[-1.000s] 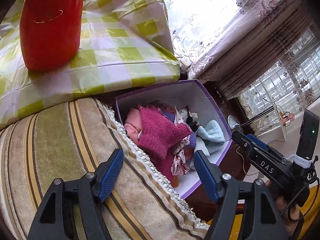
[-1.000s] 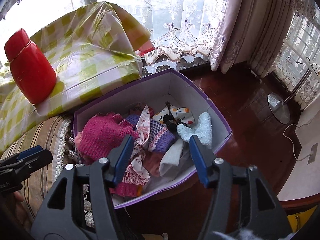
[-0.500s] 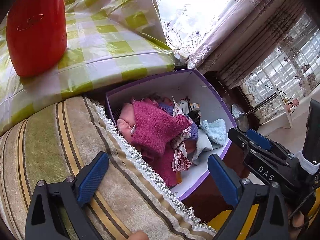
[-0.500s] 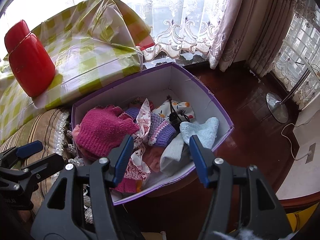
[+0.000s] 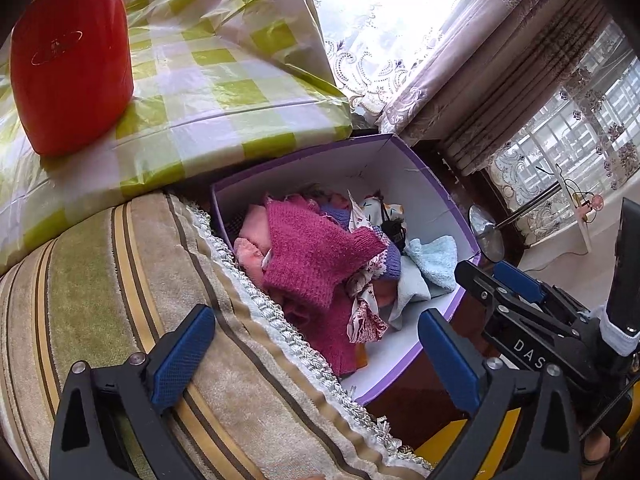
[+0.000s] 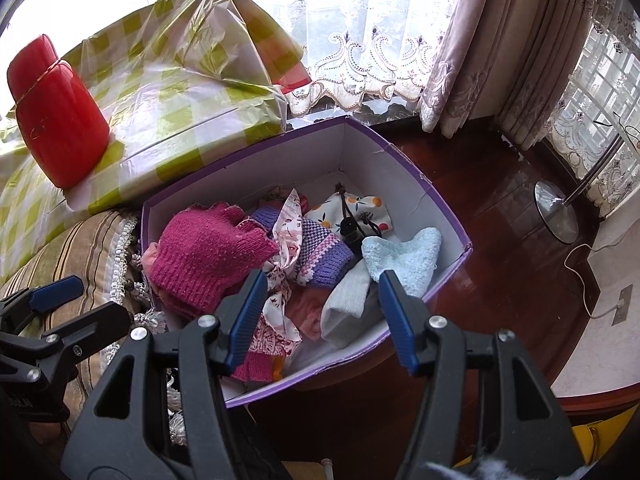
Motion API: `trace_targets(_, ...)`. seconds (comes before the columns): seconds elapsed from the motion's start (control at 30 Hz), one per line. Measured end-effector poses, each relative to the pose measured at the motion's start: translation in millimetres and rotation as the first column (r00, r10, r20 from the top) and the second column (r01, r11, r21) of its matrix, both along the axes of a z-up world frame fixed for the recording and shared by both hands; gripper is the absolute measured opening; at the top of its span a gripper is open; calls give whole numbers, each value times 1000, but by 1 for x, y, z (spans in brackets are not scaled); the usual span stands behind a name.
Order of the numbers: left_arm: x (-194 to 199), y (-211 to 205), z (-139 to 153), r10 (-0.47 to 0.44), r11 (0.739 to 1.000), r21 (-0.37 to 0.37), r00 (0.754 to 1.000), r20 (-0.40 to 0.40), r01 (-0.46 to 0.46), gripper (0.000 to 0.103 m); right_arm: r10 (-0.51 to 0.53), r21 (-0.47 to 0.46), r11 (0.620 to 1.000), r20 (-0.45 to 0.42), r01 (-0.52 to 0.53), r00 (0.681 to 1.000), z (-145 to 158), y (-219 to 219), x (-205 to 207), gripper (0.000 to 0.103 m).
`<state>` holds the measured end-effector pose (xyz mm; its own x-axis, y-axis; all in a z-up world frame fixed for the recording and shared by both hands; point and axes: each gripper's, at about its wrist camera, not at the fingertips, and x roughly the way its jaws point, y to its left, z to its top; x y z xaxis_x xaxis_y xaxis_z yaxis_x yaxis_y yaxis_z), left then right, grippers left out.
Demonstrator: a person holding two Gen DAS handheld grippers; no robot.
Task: Organize soft objects
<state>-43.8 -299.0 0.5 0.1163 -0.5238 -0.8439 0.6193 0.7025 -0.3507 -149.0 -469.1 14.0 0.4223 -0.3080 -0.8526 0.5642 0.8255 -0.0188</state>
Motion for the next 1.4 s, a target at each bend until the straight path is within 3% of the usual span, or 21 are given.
trace_targets(1.4, 1, -3, -2, -6, 1000, 6, 1000, 6, 6, 102, -11, 14, 1000, -7, 11, 1000, -5, -2, -4, 62)
